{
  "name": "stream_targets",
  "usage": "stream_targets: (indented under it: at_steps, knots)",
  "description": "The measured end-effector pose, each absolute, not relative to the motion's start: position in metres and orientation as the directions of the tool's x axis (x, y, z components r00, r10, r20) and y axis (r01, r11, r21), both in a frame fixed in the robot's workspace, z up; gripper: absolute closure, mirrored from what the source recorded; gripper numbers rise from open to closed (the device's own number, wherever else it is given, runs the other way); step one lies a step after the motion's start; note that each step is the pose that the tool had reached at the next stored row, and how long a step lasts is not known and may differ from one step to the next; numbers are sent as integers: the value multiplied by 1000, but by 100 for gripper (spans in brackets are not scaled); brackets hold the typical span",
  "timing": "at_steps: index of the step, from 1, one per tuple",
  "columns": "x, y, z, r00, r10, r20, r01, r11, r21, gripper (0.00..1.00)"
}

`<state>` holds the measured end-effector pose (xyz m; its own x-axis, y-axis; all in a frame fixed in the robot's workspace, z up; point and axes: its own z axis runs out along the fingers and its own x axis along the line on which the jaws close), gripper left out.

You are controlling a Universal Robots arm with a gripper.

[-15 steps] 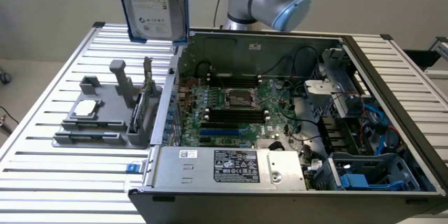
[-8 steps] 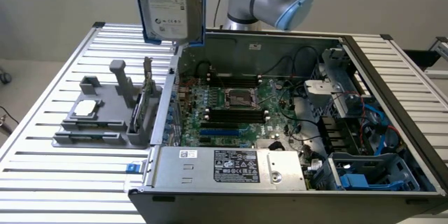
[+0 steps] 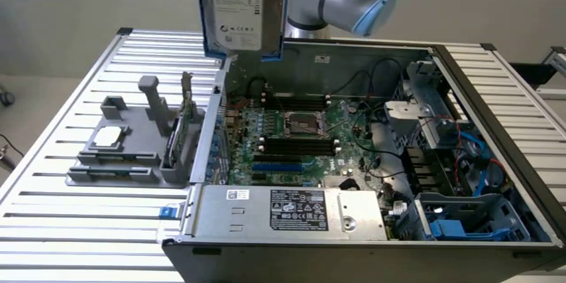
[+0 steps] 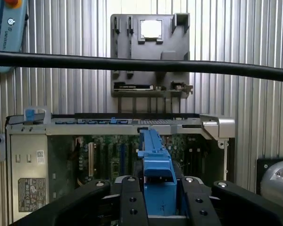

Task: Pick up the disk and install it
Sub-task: 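Insert the disk into the insertion slot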

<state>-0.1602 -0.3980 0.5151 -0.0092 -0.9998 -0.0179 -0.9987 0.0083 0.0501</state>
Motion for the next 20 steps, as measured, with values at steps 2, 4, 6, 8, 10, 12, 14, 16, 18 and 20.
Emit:
stream_targets:
  at_steps: [2, 4, 6, 8, 10, 12, 14, 16, 18, 20]
  knots:
    - [-151, -401, 516, -9, -1000, -18, -999, 8, 52, 67]
    - [-142, -404, 516, -9, -1000, -18, -999, 8, 53, 67]
    - [-133, -407, 517, -9, -1000, -18, -998, 8, 56, 67]
    - [-124, -410, 517, -9, -1000, -18, -998, 8, 58, 67]
    - [-115, -413, 517, -9, -1000, -18, -998, 8, 58, 67]
    - [-106, -417, 517, -9, -1000, -18, -998, 8, 58, 67]
    - [-97, -420, 517, -9, -1000, -18, -998, 8, 58, 67]
    - [-88, -424, 517, -9, -1000, -18, -998, 8, 58, 67]
    - [-78, -428, 517, -9, -1000, -18, -998, 8, 58, 67]
    - [-70, -432, 517, -9, -1000, -18, -998, 8, 58, 67]
